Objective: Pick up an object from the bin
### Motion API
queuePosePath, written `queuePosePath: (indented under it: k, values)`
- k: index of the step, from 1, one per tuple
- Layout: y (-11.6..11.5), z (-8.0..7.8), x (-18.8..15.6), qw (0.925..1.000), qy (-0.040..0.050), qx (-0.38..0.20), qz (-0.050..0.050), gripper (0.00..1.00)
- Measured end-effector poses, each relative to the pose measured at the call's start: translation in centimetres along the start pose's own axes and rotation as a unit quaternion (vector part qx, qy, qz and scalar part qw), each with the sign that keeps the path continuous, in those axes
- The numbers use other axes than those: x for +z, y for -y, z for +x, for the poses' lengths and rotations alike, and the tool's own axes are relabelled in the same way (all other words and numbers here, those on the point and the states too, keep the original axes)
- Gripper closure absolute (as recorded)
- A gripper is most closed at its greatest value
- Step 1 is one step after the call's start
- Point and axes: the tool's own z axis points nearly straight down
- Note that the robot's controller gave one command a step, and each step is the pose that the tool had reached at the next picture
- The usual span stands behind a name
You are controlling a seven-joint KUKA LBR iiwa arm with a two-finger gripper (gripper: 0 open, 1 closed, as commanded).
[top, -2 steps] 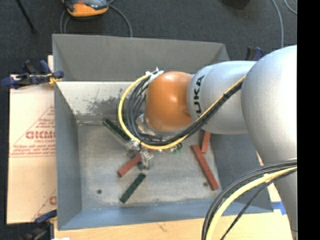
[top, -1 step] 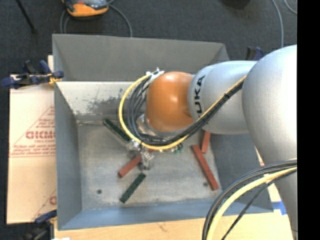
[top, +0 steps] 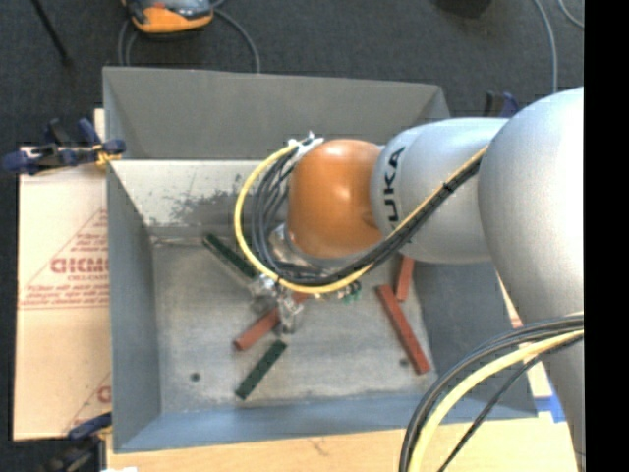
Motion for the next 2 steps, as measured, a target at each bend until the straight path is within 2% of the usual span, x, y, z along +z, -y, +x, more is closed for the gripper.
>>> queuePosePath:
  k: [2]
  values:
    - [0.03, 0.03, -1.26, 1.0000, -0.0021, 0.001, 0.000, 1.00]
